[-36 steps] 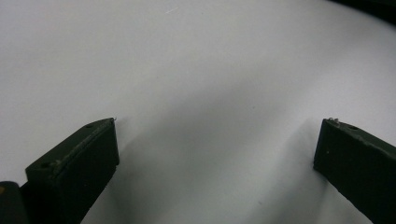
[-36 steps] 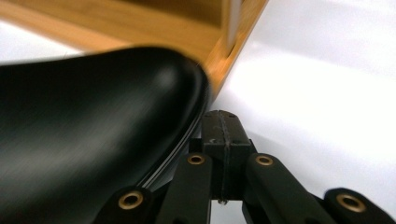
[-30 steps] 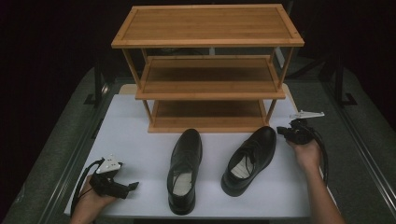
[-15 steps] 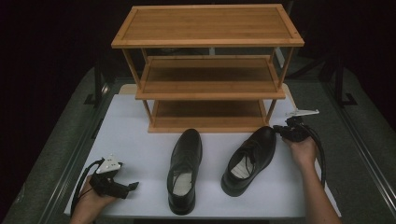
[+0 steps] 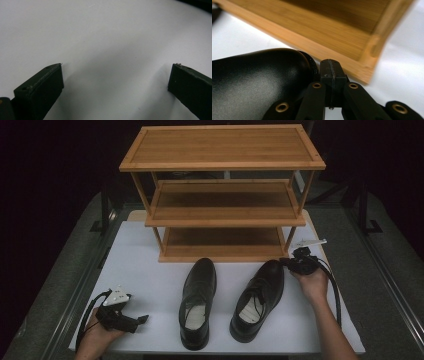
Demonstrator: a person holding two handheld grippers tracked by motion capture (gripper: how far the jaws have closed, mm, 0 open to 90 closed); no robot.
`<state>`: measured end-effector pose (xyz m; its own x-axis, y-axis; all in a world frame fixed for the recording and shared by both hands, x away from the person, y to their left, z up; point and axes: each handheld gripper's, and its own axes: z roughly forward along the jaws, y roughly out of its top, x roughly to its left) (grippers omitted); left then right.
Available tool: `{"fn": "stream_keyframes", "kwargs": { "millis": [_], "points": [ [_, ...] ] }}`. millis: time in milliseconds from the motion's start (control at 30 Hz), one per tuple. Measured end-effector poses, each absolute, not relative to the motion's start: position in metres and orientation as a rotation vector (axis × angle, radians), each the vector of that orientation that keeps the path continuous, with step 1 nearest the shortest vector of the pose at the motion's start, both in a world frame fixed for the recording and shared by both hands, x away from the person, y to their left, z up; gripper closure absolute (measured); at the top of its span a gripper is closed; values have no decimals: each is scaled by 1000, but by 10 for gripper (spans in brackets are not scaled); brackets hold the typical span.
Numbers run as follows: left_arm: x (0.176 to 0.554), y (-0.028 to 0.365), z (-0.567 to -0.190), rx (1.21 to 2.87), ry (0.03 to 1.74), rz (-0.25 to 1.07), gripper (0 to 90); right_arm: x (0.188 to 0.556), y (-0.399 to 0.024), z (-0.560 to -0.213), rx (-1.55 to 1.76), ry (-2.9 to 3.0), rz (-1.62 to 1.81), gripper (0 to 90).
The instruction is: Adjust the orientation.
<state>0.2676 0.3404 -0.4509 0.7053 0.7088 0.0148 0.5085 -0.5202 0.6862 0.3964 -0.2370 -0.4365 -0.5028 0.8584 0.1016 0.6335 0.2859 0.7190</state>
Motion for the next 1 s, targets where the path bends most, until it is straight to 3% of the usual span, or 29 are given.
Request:
{"fn": "stream_keyframes", "kwargs": {
  "millis": [200, 533, 1000],
  "points": [
    [268, 340, -451, 2237, 922, 386, 0, 392, -221, -436, 1318, 2285, 1032, 899],
    [268, 340, -451, 2237, 922, 386, 0, 376, -241, -426, 1342, 2242, 1080, 899],
    [267, 340, -451, 2240, 920, 386, 0, 291, -238, -426, 1262, 2323, 1150, 899]
  ]
}}
